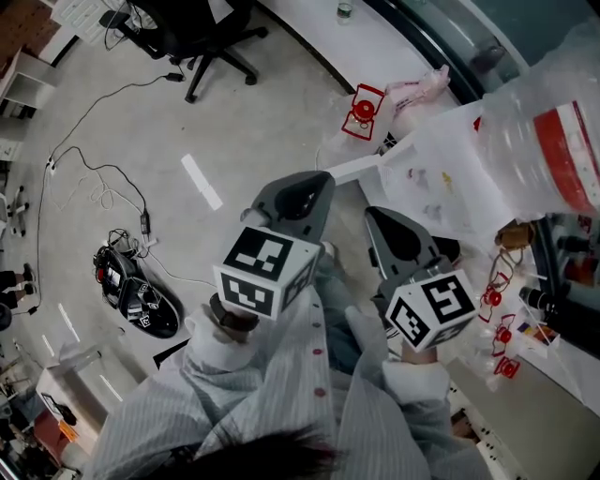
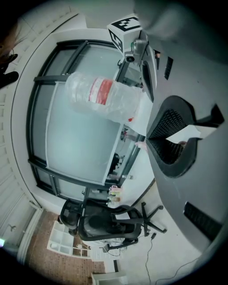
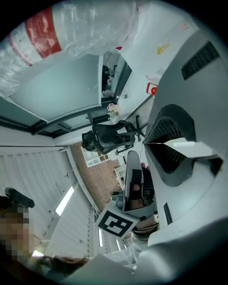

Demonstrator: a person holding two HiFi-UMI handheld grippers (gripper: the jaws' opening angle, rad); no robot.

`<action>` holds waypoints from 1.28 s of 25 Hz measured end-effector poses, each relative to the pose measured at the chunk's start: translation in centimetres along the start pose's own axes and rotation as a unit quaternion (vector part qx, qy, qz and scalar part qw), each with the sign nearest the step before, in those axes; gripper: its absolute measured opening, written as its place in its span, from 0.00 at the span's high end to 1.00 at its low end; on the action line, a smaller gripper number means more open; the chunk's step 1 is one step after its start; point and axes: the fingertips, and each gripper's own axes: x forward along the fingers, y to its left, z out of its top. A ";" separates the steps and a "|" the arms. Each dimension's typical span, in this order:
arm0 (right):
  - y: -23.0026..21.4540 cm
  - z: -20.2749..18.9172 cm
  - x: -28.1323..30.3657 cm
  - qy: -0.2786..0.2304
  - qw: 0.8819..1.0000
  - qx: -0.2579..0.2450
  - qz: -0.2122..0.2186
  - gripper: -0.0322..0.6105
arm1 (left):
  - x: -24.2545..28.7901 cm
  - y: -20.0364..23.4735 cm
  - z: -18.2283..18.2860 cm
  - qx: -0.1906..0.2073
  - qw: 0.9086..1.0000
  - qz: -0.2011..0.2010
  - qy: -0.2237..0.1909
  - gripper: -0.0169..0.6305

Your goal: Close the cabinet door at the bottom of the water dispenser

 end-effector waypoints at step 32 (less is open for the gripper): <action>-7.8 -10.0 14.2 0.054 0.981 0.122 -0.143 0.93 | 12.5 11.3 -12.2 0.064 0.981 -0.109 0.145 0.96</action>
